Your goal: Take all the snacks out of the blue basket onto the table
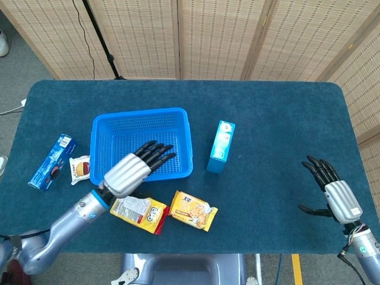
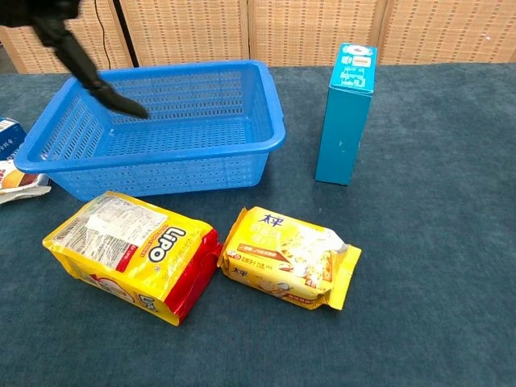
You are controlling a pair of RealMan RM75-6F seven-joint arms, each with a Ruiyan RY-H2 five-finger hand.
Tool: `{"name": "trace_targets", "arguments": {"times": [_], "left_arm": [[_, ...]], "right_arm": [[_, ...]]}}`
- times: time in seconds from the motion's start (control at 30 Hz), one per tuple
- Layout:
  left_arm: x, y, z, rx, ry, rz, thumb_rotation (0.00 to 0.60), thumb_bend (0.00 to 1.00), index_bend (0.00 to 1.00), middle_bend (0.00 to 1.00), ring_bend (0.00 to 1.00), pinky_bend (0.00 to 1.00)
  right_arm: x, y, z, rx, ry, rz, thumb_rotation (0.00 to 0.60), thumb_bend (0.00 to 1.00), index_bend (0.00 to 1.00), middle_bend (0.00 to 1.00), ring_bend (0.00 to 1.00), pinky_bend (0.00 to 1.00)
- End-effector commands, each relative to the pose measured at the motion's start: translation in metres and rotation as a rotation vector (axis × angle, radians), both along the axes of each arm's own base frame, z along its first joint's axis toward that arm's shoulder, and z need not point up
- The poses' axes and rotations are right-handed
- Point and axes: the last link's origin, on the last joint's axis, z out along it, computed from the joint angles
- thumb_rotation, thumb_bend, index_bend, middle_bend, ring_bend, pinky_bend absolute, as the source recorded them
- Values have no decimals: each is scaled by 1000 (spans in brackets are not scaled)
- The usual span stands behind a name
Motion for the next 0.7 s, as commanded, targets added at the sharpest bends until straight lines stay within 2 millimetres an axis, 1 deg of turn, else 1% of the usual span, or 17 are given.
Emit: {"name": "trace_targets", "arguments": {"times": [0.03,0.1,0.13,0.23,0.33,0.47,0.6,0.7], "left_arm": [[-50,-13,28,104,35,127,600,0,0,0,0,0],[-75,-17,38,185,57,188,600,0,0,0,0,0],[-83,-19,41,215,63,211,600,0,0,0,0,0],[-118,-32,51,326,78,315,600,0,0,0,0,0],[-146,-45,59,409,91,398,600,0,0,0,0,0],[-175,-60,64,456,86,484,600,0,0,0,0,0],[-199,-73,65,462,111,565,600,0,0,0,0,0],[-208,-77,64,459,128,584,600,0,0,0,0,0]], "right_arm": [[1,1,1,-3,3,6,600,0,0,0,0,0],[1,2,2,-12,14,7,600,0,0,0,0,0],[1,2,2,-17,21,7,600,0,0,0,0,0],[-3,0,5,-65,96,-9,600,0,0,0,0,0],[-6,-1,6,-104,156,-41,600,0,0,0,0,0],[-7,0,8,-139,222,-79,600,0,0,0,0,0],[-4,2,10,-177,259,-99,600,0,0,0,0,0],[-1,5,11,-194,261,-97,600,0,0,0,0,0]]}}
